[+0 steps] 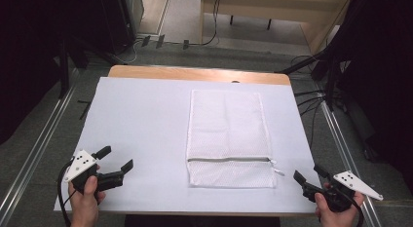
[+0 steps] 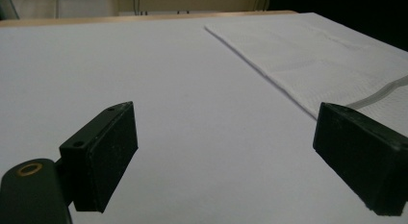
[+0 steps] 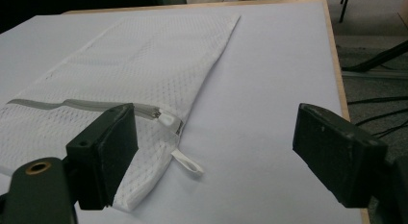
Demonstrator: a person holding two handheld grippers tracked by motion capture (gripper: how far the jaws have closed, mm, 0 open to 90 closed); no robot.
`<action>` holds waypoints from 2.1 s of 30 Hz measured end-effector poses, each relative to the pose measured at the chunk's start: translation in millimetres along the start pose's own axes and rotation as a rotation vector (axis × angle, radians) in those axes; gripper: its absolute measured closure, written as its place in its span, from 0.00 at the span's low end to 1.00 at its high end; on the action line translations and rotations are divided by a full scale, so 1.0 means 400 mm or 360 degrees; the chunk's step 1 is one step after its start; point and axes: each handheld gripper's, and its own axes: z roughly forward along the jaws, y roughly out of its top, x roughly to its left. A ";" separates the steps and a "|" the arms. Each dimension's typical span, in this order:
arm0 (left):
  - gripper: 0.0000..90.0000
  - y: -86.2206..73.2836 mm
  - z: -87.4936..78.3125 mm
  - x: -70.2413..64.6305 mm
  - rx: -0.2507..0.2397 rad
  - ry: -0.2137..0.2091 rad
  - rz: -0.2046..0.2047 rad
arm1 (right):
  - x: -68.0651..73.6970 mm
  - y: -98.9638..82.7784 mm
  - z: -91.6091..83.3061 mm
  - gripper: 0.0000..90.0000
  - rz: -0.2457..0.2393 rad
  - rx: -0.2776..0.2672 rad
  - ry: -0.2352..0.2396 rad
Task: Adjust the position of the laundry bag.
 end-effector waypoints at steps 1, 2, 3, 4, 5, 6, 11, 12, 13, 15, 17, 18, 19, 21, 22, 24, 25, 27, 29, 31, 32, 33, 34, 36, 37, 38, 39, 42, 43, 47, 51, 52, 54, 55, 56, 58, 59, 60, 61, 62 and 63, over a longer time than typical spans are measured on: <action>0.14 0.000 0.003 -0.003 -0.0008 0.0007 -0.0005 | 0.002 0.000 0.000 0.18 0.0007 0.0001 0.0003; 0.17 0.005 0.007 -0.013 -0.0006 0.0011 0.0006 | 0.003 -0.001 0.001 0.21 0.0019 -0.0012 -0.0012; 0.17 0.005 0.007 -0.013 -0.0006 0.0011 0.0006 | 0.003 -0.001 0.001 0.21 0.0019 -0.0012 -0.0012; 0.17 0.010 0.009 -0.020 -0.0007 0.0017 0.0010 | 0.005 -0.003 0.001 0.23 0.0031 -0.0032 -0.0032; 0.17 0.016 0.012 -0.029 -0.0010 0.0015 0.0014 | 0.006 -0.002 0.001 0.24 0.0065 -0.0048 -0.0036; 0.17 0.020 0.019 -0.038 0.0000 0.0015 0.0036 | 0.006 -0.002 0.001 0.24 0.0065 -0.0048 -0.0036; 0.18 0.036 0.066 -0.072 0.0079 -0.0016 0.0035 | 0.022 0.004 0.006 0.24 0.0029 -0.0053 -0.0034; 0.18 0.039 0.075 -0.077 0.0085 -0.0024 0.0029 | 0.025 0.004 0.005 0.24 0.0013 -0.0052 -0.0042; 0.18 0.042 0.083 -0.084 0.0099 -0.0038 0.0027 | 0.026 0.004 0.005 0.24 0.0012 -0.0051 -0.0041; 0.18 0.050 0.102 -0.096 0.0113 -0.0066 0.0019 | 0.026 0.003 0.006 0.24 0.0015 -0.0056 -0.0029; 0.18 0.061 0.120 -0.108 0.0126 -0.0082 0.0009 | 0.027 0.003 0.008 0.24 0.0020 -0.0053 -0.0031; 0.18 0.068 0.130 -0.114 0.0131 -0.0095 0.0009 | 0.027 0.003 0.010 0.24 0.0023 -0.0050 -0.0031; 0.18 0.076 0.143 -0.121 0.0139 -0.0099 0.0009 | 0.028 0.003 0.011 0.24 0.0024 -0.0048 -0.0033; 0.18 0.089 0.165 -0.134 0.0138 -0.0117 0.0006 | 0.030 0.004 0.015 0.24 0.0030 -0.0045 -0.0026; 0.18 0.094 0.174 -0.139 0.0142 -0.0125 0.0005 | 0.031 0.004 0.018 0.24 0.0022 -0.0044 -0.0026; 0.18 0.105 0.200 -0.152 0.0162 -0.0137 -0.0007 | 0.032 0.004 0.020 0.24 0.0025 -0.0043 -0.0024; 0.18 0.110 0.213 -0.158 0.0183 -0.0142 -0.0025 | 0.034 0.005 0.021 0.24 0.0022 -0.0037 -0.0024; 0.18 0.118 0.244 -0.171 0.0232 -0.0156 -0.0061 | 0.036 0.007 0.024 0.24 0.0022 -0.0042 -0.0023; 0.20 0.124 0.273 -0.182 0.0291 -0.0143 -0.0087 | 0.039 0.008 0.027 0.25 0.0020 -0.0041 -0.0016; 0.27 0.127 0.300 -0.189 0.0392 -0.0080 -0.0111 | 0.042 0.008 0.030 0.25 0.0004 -0.0036 -0.0010; 0.31 0.128 0.316 -0.190 0.0457 -0.0048 -0.0156 | 0.044 0.008 0.031 0.25 0.0005 -0.0032 -0.0010; 0.37 0.130 0.331 -0.186 0.0512 -0.0051 -0.0221 | 0.046 0.008 0.033 0.25 -0.0001 -0.0031 -0.0004; 0.37 0.131 0.344 -0.182 0.0540 -0.0080 -0.0291 | 0.046 0.008 0.033 0.25 -0.0001 -0.0031 -0.0004; 0.42 0.134 0.367 -0.180 0.0582 -0.0111 -0.0334 | 0.049 0.007 0.035 0.25 -0.0002 -0.0021 0.0002; 0.44 0.136 0.380 -0.182 0.0600 -0.0122 -0.0347 | 0.049 0.006 0.037 0.25 -0.0005 -0.0024 0.0004; 0.48 0.137 0.388 -0.183 0.0618 -0.0127 -0.0355 | 0.050 0.006 0.037 0.25 -0.0011 -0.0024 0.0009; 0.50 0.138 0.399 -0.184 0.0647 -0.0140 -0.0371 | 0.051 0.006 0.037 0.25 -0.0014 -0.0024 0.0011; 0.55 0.141 0.431 -0.181 0.0733 -0.0146 -0.0430 | 0.053 0.005 0.038 0.25 -0.0020 -0.0025 0.0020; 0.60 0.141 0.441 -0.177 0.0764 -0.0141 -0.0474 | 0.053 0.005 0.038 0.25 -0.0016 -0.0024 0.0022; 0.69 0.140 0.471 -0.175 0.0847 -0.0107 -0.0512 | 0.053 0.002 0.040 0.26 -0.0019 -0.0014 0.0024; 0.71 0.135 0.488 -0.183 0.0906 -0.0168 -0.0523 | 0.051 0.000 0.039 0.26 -0.0016 -0.0009 0.0021; 0.71 0.134 0.490 -0.185 0.0913 -0.0163 -0.0515 | 0.050 0.001 0.038 0.27 -0.0011 -0.0009 0.0019; 0.73 0.134 0.491 -0.185 0.0911 -0.0166 -0.0530 | 0.049 0.001 0.038 0.27 -0.0006 -0.0013 0.0016; 0.74 0.133 0.492 -0.185 0.0916 -0.0182 -0.0542 | 0.049 0.001 0.038 0.27 -0.0005 -0.0010 0.0012; 0.75 0.133 0.492 -0.186 0.0923 -0.0195 -0.0545 | 0.049 0.001 0.038 0.27 -0.0010 -0.0006 0.0013; 0.76 0.133 0.492 -0.190 0.0939 -0.0201 -0.0521 | 0.049 -0.001 0.041 0.27 -0.0012 0.0001 0.0015; 0.78 0.132 0.493 -0.192 0.0936 -0.0199 -0.0519 | 0.049 -0.002 0.043 0.28 -0.0010 0.0011 0.0008; 0.80 0.132 0.493 -0.194 0.0939 -0.0198 -0.0517 | 0.048 -0.002 0.044 0.28 -0.0011 0.0012 0.0006; 0.80 0.131 0.495 -0.195 0.0942 -0.0203 -0.0513 | 0.048 -0.002 0.044 0.28 -0.0011 0.0012 0.0006; 0.81 0.131 0.497 -0.196 0.0947 -0.0202 -0.0509 | 0.049 -0.003 0.045 0.28 -0.0007 0.0015 0.0007; 0.83 0.131 0.498 -0.196 0.0951 -0.0203 -0.0508 | 0.050 -0.003 0.045 0.28 0.0001 0.0022 0.0007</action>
